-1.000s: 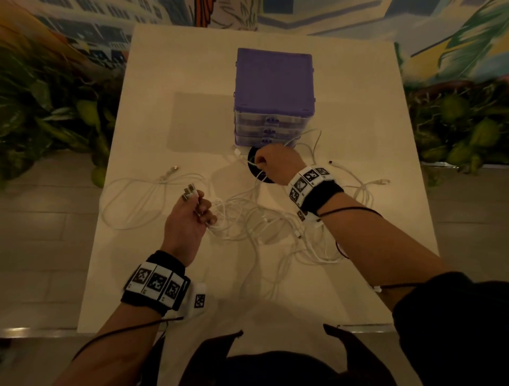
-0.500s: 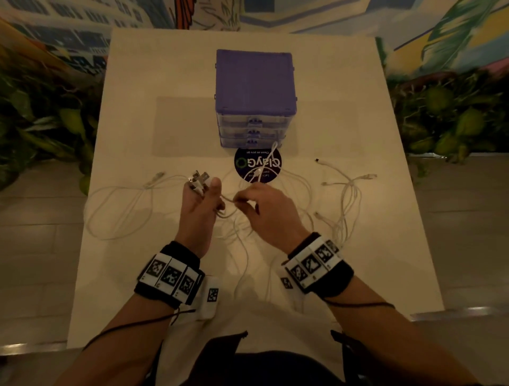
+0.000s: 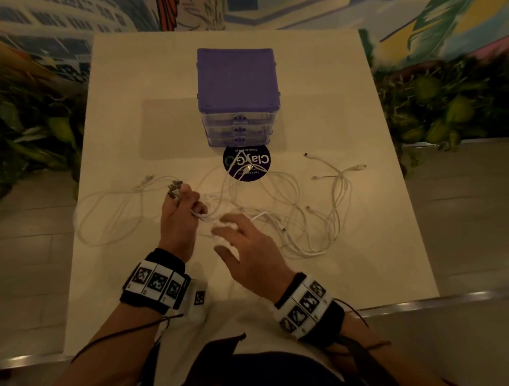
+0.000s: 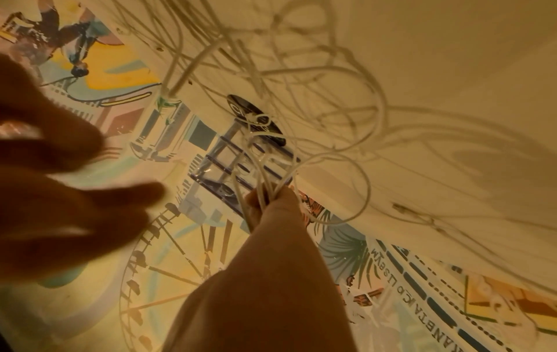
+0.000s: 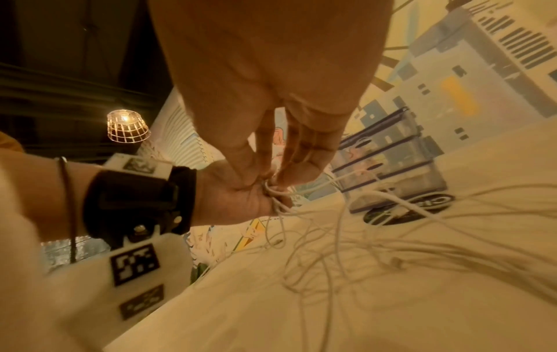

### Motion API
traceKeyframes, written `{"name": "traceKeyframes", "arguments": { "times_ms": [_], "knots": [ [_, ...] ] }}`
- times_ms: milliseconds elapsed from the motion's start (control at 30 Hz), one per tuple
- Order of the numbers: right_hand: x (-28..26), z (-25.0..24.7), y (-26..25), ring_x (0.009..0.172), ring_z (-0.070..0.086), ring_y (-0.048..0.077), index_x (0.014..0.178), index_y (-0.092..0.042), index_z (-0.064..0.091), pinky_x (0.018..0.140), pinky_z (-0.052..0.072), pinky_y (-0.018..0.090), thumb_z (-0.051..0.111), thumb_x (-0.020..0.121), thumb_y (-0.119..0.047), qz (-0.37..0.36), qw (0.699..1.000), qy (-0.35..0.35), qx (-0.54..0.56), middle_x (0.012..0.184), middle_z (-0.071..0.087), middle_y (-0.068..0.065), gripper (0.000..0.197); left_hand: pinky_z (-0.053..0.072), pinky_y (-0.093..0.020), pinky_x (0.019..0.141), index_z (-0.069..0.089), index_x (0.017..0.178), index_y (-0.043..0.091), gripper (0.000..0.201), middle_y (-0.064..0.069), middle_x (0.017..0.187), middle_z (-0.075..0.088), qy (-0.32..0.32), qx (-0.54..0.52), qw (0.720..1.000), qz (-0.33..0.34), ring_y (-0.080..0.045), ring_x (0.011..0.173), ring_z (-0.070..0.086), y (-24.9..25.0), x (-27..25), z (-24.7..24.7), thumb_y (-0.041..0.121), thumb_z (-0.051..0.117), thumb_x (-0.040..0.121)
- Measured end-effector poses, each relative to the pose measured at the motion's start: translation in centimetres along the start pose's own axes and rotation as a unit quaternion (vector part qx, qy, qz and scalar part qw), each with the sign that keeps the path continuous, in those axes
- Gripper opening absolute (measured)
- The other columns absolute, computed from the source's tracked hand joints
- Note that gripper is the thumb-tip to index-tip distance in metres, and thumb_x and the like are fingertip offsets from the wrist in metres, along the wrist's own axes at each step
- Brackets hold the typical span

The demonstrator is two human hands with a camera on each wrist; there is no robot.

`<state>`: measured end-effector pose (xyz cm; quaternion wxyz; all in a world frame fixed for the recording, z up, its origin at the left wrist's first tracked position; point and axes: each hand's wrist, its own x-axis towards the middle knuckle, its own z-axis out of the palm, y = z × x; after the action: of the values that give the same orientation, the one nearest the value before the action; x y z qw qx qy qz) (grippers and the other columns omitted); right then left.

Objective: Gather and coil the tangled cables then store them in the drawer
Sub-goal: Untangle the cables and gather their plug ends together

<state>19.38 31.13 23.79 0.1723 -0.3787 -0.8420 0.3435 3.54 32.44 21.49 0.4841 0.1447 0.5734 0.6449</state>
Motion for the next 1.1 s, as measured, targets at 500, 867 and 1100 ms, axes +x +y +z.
{"name": "traceKeyframes", "arguments": {
  "times_ms": [500,867,1100],
  "knots": [
    [-1.4,-0.5,10.0,0.088,0.062,0.030,0.112,-0.013,0.054,0.066,0.046,0.035,0.047,0.096,-0.025,0.268,0.946,-0.052,-0.176,0.107,0.058,0.009,0.021,0.049,-0.028,0.067,0.041,0.076,0.019,0.028,0.006,0.062,0.041,0.001,-0.020,1.000,0.008,-0.012,0.056,0.041,-0.4,-0.1,-2.0,0.021,0.037,0.104],
    [-2.2,-2.3,9.9,0.077,0.057,0.020,0.090,-0.020,0.054,0.066,0.048,0.034,0.056,0.093,-0.025,0.260,0.965,-0.019,-0.029,0.088,0.061,-0.001,0.007,0.051,-0.024,0.063,0.041,0.081,0.017,0.024,-0.001,0.068,0.036,0.015,0.032,0.999,0.014,-0.011,0.057,0.036,0.2,-0.7,-0.8,0.024,0.037,0.103],
    [-3.5,-3.2,10.7,0.068,0.055,0.001,0.097,-0.017,0.064,0.061,0.040,0.007,0.063,0.089,-0.012,0.247,0.967,-0.053,0.038,0.089,0.063,-0.004,0.010,0.047,-0.028,0.065,0.041,0.080,0.018,0.024,-0.001,0.068,0.036,0.015,0.031,0.999,0.012,-0.011,0.058,0.035,0.0,-0.1,-1.4,0.026,0.038,0.103]
  ]
}}
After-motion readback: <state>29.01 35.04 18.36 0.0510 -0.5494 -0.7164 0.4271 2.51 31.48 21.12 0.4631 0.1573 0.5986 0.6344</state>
